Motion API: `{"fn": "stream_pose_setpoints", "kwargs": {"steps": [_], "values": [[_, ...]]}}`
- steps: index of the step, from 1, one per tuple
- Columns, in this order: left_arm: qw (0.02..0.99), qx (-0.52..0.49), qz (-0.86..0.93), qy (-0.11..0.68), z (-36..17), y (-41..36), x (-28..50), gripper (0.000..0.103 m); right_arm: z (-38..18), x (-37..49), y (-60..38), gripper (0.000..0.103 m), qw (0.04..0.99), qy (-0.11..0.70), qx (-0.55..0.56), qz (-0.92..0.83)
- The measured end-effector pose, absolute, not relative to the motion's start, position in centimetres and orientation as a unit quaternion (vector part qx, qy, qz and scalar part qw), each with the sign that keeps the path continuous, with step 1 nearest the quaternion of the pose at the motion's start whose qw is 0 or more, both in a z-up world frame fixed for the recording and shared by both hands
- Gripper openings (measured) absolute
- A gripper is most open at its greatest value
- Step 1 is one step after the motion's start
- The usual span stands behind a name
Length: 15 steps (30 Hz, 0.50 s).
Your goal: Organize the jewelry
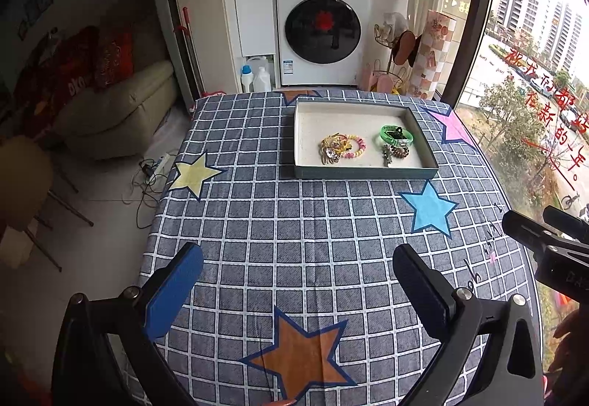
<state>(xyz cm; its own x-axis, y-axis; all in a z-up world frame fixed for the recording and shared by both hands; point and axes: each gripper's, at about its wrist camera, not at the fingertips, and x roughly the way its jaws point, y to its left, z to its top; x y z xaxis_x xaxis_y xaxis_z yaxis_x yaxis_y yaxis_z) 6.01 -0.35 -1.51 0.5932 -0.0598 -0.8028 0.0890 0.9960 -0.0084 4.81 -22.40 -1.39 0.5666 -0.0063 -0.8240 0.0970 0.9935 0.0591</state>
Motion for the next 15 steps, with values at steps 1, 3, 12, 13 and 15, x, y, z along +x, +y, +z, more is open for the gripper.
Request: {"fn": "stream_pose_setpoints", "kwargs": {"steps": [1,3,12,13,15], "values": [[0.892,0.017,-0.041,0.45,-1.5,-0.3,5.9,0.103,-1.2,4.7,-22.3,0.091,0.885,0.463,0.045,-0.031],[0.892,0.018,-0.039,0.449,-1.3,-0.3,5.7,0.103,-0.8,4.6,-22.1,0.091,0.887,0.459,0.037,-0.034],[0.893,0.021,-0.034,0.449,-1.0,-0.1,5.5,0.103,0.3,4.3,-22.1,0.091,0.891,0.45,0.029,-0.044],[0.893,0.02,-0.034,0.449,-1.0,0.0,5.5,0.103,0.4,4.3,-22.1,0.091,0.892,0.449,0.029,-0.044],[0.892,0.02,-0.033,0.45,-1.0,0.0,5.6,0.103,0.5,4.3,-22.1,0.091,0.892,0.449,0.027,-0.045]]}}
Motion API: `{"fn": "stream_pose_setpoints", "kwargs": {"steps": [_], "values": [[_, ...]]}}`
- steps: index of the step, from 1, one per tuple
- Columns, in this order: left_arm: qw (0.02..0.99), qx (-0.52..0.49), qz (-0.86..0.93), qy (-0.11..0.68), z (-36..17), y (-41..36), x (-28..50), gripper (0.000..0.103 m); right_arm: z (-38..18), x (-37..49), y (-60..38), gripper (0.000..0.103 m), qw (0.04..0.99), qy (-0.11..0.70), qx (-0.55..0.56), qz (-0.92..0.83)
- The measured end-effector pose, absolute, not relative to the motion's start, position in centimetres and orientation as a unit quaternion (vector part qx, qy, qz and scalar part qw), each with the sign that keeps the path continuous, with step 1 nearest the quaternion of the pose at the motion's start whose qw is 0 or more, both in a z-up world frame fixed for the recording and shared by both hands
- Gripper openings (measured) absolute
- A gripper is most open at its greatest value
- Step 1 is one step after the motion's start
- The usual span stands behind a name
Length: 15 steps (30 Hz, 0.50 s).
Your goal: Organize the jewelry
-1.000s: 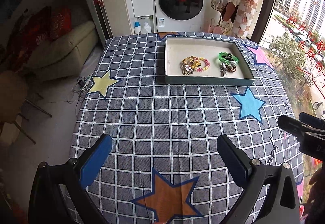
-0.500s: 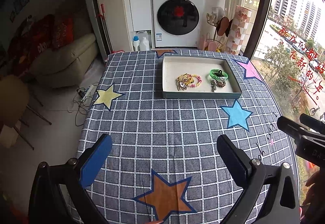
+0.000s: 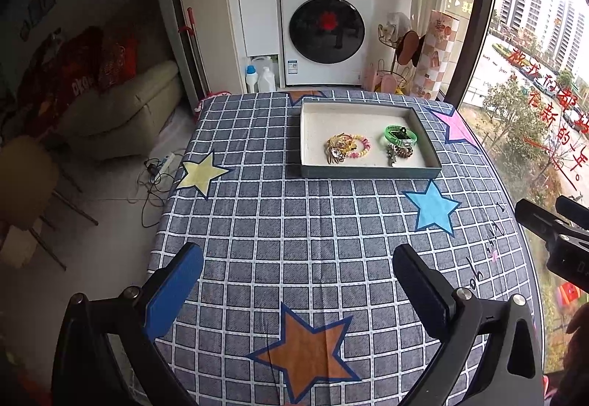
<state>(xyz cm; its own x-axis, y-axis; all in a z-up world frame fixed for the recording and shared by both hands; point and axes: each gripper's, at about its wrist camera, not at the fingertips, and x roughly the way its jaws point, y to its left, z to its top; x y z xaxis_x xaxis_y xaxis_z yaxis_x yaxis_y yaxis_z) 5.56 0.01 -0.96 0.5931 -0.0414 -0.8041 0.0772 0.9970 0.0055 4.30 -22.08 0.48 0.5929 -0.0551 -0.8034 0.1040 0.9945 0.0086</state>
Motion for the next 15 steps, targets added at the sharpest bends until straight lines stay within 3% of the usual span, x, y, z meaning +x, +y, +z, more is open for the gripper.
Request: {"fn": "stream_pose_setpoints", "kwargs": {"steps": [15], "values": [[0.892,0.022,-0.034,0.45,-0.92,-0.06,5.76,0.103,0.46,4.38,-21.75,0.091,0.892,0.45,0.026,-0.044]]}}
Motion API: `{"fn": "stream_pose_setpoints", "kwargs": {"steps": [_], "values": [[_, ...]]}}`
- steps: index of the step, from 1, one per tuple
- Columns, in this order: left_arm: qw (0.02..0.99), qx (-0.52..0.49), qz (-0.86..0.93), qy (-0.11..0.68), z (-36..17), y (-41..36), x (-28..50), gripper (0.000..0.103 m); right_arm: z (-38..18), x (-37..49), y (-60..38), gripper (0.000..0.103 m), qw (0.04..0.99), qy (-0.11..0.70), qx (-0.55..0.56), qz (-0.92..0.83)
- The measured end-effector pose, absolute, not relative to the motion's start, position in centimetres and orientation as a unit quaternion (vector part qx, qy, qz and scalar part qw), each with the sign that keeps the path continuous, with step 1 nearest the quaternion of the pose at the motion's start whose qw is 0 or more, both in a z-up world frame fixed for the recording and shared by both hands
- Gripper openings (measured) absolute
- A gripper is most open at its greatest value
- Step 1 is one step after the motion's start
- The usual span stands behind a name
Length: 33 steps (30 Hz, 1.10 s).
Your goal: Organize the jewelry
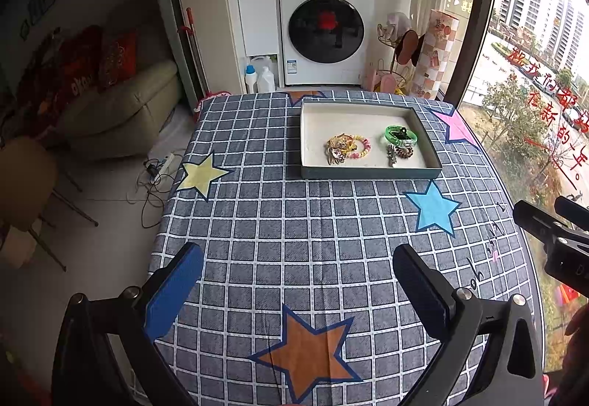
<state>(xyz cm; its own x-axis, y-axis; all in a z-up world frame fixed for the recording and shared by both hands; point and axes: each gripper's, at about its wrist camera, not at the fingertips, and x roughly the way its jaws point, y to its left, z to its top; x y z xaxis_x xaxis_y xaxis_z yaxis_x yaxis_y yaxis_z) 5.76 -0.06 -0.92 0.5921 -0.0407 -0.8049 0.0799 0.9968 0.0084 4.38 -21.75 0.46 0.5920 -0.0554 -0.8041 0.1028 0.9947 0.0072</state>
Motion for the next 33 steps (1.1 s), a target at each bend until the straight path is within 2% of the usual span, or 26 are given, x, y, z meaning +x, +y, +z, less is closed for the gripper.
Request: {"fn": "stream_pose_setpoints", "kwargs": {"steps": [33], "values": [[0.892,0.02,-0.032,0.45,-0.61,-0.01,5.69,0.103,0.59,4.6,-20.99,0.091,0.891,0.451,0.028,-0.04]]}}
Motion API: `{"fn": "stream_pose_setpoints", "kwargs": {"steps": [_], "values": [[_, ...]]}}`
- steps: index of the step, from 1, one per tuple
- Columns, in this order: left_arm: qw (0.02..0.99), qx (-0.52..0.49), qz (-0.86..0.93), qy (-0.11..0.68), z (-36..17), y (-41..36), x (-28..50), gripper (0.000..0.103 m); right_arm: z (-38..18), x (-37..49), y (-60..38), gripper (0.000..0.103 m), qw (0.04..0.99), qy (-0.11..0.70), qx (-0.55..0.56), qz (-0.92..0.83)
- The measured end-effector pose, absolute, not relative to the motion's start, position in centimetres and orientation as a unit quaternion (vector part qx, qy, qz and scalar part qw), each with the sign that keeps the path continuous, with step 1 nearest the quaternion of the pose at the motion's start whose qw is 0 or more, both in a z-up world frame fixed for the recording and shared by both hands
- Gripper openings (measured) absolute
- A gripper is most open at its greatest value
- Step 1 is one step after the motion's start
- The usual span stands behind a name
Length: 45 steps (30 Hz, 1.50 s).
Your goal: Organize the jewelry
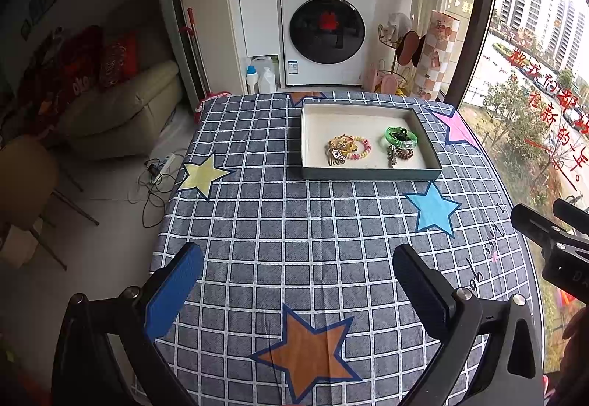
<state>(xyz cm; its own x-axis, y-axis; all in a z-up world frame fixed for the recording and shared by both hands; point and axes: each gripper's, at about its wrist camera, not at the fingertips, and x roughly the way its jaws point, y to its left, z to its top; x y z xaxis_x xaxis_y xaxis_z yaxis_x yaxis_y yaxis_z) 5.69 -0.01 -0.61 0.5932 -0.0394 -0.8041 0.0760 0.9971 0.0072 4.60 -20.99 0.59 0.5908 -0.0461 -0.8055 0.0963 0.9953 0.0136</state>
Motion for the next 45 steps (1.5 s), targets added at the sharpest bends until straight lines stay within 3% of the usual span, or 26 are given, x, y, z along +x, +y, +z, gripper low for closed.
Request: {"fn": "stream_pose_setpoints", "kwargs": {"steps": [45], "values": [[0.891,0.022,-0.04,0.451,-0.6,-0.15,5.48,0.103,0.1,3.91,-20.68,0.091,0.89,0.454,0.029,-0.032]]}}
